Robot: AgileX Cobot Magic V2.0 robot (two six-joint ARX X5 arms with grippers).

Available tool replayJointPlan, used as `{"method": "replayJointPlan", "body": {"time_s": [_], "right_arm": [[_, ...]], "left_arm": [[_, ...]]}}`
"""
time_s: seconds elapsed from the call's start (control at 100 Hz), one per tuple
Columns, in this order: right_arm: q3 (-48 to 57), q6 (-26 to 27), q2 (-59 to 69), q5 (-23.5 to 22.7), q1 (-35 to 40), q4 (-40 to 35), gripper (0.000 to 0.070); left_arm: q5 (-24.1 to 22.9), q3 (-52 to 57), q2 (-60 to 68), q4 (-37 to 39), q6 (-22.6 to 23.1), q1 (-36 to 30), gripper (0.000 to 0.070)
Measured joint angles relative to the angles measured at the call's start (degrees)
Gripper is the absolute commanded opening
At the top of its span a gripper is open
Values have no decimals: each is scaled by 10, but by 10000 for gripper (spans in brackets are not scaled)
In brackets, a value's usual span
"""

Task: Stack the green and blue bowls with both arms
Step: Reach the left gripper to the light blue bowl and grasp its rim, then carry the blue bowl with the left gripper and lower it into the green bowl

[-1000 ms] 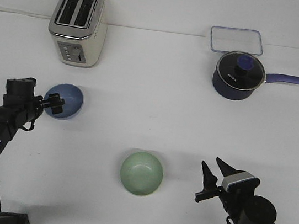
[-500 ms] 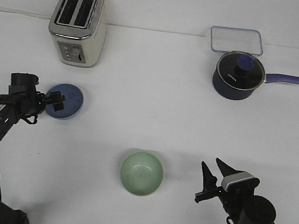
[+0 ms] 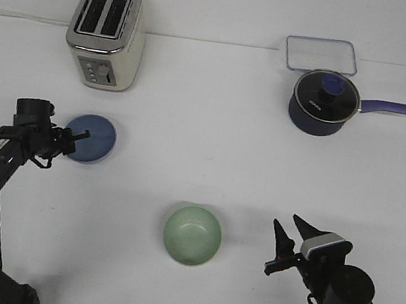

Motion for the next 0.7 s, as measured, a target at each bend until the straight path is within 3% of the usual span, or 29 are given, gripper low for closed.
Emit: {"method": "replayJointPlan", "body": {"time_s": [0.14, 0.31, 0.49, 0.7], "right_arm": [[0, 0, 0, 0, 0, 0, 311], [0, 0, 0, 0, 0, 0, 311], [0, 0, 0, 0, 0, 0, 311], [0, 0, 0, 0, 0, 0, 311]], "left_arm": [[46, 15, -21, -29, 16, -7, 13], [132, 26, -102, -60, 23, -41, 13], [141, 27, -166, -112, 32, -118, 13], [143, 27, -195, -120, 33, -265, 13]]}}
